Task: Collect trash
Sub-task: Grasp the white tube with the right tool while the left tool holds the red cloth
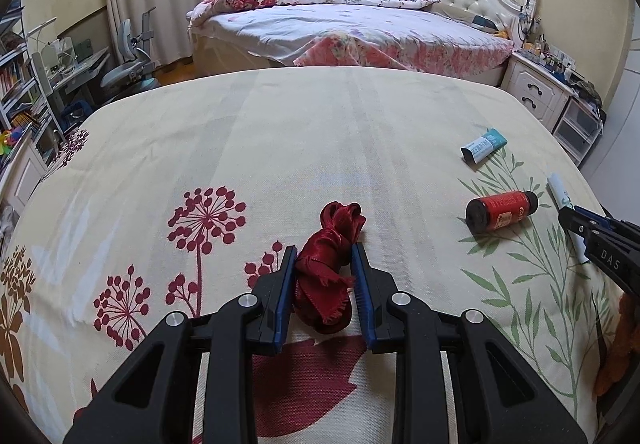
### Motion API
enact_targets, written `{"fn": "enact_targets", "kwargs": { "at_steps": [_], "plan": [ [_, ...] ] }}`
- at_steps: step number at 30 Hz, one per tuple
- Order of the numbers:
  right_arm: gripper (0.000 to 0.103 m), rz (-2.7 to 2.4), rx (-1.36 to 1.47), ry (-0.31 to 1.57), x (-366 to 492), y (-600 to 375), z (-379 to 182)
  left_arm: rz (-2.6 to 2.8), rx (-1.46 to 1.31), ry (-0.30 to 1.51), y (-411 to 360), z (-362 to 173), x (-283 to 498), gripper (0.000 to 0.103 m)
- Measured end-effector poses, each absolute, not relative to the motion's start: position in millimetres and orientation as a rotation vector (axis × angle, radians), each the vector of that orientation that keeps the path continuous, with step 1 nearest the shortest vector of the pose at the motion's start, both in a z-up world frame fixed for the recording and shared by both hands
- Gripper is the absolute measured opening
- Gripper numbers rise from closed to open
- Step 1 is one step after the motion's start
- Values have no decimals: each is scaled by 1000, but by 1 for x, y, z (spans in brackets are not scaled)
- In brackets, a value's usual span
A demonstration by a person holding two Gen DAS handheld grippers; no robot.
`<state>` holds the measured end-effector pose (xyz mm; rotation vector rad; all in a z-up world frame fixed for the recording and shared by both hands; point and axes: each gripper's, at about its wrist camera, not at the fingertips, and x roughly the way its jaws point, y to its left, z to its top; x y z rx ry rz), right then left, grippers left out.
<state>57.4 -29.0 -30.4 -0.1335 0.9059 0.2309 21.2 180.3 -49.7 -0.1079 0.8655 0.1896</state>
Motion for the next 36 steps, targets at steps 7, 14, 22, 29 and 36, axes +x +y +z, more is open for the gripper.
{"fn": "enact_targets", "kwargs": {
  "at_steps": [7,14,22,29,36],
  "plan": [
    [17,220,-109,883,45,-39,-26,178,-114,840,180,-46,18,28],
    [17,202,-80,851,30,-55,-15,167,-111,815,173,-41,11,28],
    [17,166,-62,805,13,-77,-3,106,-94,779,139,-29,3,28],
    [17,112,-42,765,5,-104,7,23,-56,713,96,-9,3,28],
    [17,26,-22,731,5,-140,15,-77,-19,676,48,4,13,28]
  ]
}}
